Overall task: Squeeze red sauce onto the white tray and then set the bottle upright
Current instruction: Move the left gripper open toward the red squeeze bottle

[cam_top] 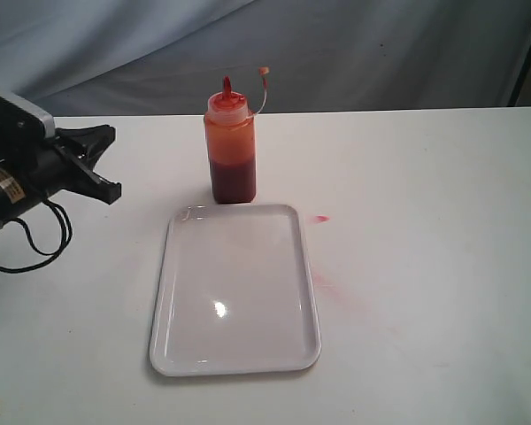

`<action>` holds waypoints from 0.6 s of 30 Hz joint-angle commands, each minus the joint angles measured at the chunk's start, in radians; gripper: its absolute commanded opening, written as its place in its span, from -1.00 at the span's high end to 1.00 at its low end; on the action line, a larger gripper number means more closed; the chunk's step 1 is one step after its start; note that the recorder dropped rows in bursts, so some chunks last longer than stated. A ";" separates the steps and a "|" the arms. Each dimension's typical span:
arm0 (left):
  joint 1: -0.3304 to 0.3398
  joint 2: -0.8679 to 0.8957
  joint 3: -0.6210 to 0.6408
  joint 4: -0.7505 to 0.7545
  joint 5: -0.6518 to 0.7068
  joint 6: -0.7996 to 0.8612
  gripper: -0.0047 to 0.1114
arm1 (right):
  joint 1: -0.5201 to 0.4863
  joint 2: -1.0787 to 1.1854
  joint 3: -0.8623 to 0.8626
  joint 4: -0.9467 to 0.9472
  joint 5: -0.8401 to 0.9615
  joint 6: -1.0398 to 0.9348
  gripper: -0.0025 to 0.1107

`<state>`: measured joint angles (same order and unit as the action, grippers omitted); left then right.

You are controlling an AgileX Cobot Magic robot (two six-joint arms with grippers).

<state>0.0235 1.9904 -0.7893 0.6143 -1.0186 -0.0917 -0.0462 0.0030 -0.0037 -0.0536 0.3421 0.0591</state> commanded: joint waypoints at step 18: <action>0.000 0.221 -0.105 0.115 -0.132 0.021 0.53 | 0.004 -0.003 0.004 0.006 -0.001 0.001 0.96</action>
<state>0.0235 2.1936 -0.8759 0.7186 -1.1378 -0.0759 -0.0462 0.0030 -0.0037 -0.0536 0.3421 0.0591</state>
